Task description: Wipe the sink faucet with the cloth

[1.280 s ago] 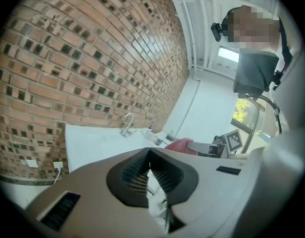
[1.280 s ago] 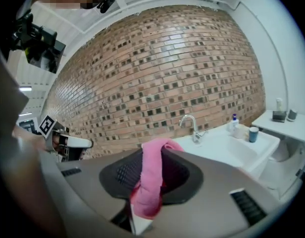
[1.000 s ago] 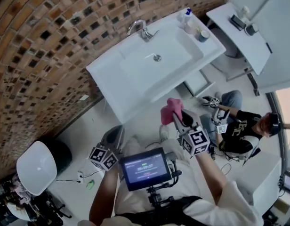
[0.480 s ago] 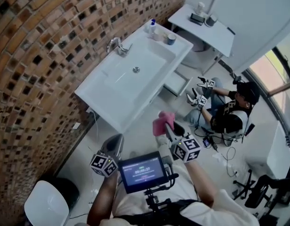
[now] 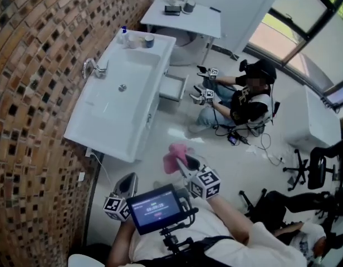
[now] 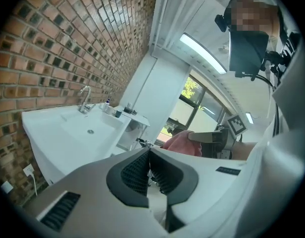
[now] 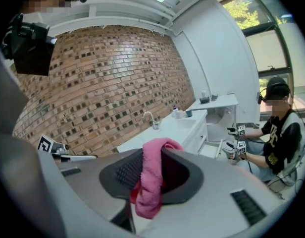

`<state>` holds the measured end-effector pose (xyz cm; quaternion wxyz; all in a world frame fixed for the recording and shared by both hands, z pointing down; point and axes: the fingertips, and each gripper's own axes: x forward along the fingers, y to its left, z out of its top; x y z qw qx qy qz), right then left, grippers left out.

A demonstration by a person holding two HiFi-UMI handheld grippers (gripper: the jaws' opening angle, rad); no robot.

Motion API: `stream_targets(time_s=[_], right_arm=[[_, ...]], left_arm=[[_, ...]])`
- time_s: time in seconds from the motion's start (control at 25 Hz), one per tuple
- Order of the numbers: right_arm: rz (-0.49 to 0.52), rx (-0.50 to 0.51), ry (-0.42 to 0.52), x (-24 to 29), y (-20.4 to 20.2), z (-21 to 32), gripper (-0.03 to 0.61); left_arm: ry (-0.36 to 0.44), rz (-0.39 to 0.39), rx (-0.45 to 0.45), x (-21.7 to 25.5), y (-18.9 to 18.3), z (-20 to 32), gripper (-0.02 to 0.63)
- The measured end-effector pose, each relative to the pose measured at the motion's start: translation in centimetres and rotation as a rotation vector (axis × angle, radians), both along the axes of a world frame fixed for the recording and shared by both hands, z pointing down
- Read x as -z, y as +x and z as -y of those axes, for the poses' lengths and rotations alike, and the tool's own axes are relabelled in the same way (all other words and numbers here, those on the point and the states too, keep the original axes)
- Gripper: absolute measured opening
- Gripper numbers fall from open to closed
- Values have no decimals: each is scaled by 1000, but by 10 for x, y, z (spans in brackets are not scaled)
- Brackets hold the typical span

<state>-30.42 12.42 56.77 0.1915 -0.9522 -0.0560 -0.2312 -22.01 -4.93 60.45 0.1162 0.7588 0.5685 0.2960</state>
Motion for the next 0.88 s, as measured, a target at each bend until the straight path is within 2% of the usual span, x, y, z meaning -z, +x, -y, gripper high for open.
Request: stream_targets(time_s=[0.16,0.36,0.64,0.88], right_arm=[[0,2,6,1,-12,19,109],[-16,8,2,10,-5,26,109],[-4,48,0,7,-6,38,109],[0,80,11,1,-2,43,109]], left_arm=[[3,-7,-31,3,-14,-1,-12],[-9,0,-36,17,-9,-8,-12],[-53,9,-27,66,-9,-25,-14],[-28,16,43,39,-14,6,-14]])
